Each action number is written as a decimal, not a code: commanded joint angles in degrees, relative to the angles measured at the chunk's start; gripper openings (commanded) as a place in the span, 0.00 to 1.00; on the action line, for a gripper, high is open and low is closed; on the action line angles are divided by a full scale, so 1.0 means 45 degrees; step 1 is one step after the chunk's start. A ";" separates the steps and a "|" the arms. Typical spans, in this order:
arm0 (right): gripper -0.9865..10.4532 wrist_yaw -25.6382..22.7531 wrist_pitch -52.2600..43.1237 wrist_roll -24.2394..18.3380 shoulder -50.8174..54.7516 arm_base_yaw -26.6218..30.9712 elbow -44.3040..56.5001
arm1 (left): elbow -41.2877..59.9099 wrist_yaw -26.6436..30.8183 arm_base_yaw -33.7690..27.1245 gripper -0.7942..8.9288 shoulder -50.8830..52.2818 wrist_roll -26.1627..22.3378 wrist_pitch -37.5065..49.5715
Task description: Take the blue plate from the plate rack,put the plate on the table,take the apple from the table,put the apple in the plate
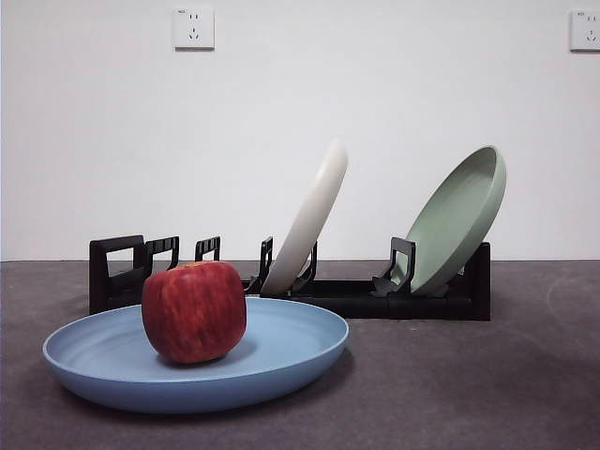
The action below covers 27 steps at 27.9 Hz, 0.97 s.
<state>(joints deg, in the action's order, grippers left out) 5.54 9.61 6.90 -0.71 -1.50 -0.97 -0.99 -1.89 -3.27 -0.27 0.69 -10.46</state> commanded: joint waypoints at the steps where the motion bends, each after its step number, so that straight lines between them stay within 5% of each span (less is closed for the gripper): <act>1: 0.09 -0.0243 0.0165 0.0597 -0.0010 -0.0024 0.0131 | 0.0165 0.0029 -0.0024 0.08 0.0034 0.0097 0.0029; 27: 0.09 -0.0311 0.0165 0.0597 -0.0010 -0.0024 0.0131 | 0.0165 0.0034 -0.0024 0.08 0.0034 0.0097 0.0024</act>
<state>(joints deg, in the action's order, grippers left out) 4.32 9.74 9.23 -0.73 -1.50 -0.97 -0.97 -1.89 -3.27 -0.27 0.69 -10.46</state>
